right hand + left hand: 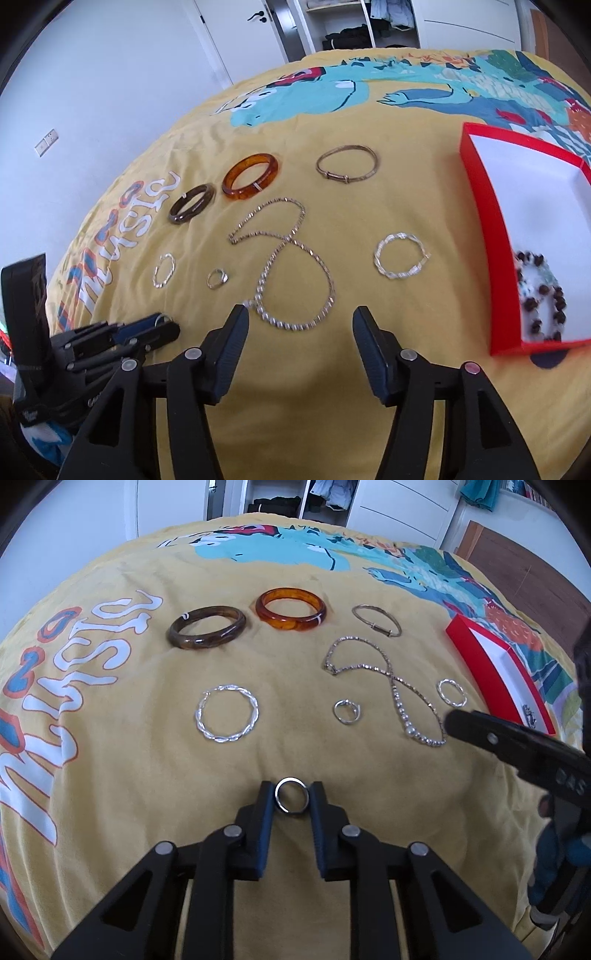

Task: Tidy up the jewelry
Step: 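Grasp the silver chain necklace with the right tool and lift it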

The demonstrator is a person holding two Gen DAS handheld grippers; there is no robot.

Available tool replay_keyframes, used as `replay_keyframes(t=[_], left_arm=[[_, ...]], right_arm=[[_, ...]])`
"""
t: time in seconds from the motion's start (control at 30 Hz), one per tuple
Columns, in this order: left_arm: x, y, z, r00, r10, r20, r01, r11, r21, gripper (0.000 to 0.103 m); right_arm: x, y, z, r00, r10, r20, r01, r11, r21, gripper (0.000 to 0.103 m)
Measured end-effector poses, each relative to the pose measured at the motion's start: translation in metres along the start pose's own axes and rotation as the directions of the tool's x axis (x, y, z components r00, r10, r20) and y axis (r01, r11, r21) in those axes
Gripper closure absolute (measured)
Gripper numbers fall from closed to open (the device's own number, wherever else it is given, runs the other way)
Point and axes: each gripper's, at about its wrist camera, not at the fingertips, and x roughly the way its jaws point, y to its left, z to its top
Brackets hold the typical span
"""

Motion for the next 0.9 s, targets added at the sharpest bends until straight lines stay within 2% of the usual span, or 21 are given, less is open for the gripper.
replay_keyframes(t=[0.23,0.47,0.53,0.63,0.7,0.77,0.9], left_arm=[[-0.003,0.005,0.001,1.000,-0.029,0.007,0.029,0.999,-0.019,0.085],[-0.005,0.010,0.000,0.999,-0.047,0.013,0.047,0.998,-0.041,0.085],[-0.006,0.010,0.001,0.999,-0.050,0.015,0.050,0.998,-0.045,0.085],[-0.009,0.011,0.001,0.998,-0.052,0.020,0.053,0.997,-0.050,0.085],[-0.012,0.011,0.001,0.998,-0.054,0.023,0.055,0.997,-0.054,0.085],[-0.015,0.011,0.000,0.998,-0.054,0.026,0.055,0.997,-0.058,0.085],[-0.026,0.009,0.000,0.998,-0.047,0.037,0.049,0.997,-0.055,0.085]], right_arm=[[0.034,0.009,0.033,1.000,-0.016,-0.011,0.015,0.998,-0.058,0.045],[0.065,0.008,0.039,0.996,-0.042,-0.078,0.035,0.996,-0.088,0.046],[0.065,0.009,0.037,0.996,-0.042,-0.083,0.033,0.995,-0.098,0.050],[0.063,0.009,0.034,0.994,-0.051,-0.096,0.040,0.992,-0.117,0.065],[0.060,0.009,0.034,0.993,-0.052,-0.105,0.039,0.992,-0.122,0.083],[0.057,0.010,0.033,0.992,-0.049,-0.112,0.035,0.992,-0.122,0.095],[0.041,0.014,0.025,0.994,-0.040,-0.104,0.028,0.992,-0.120,0.099]])
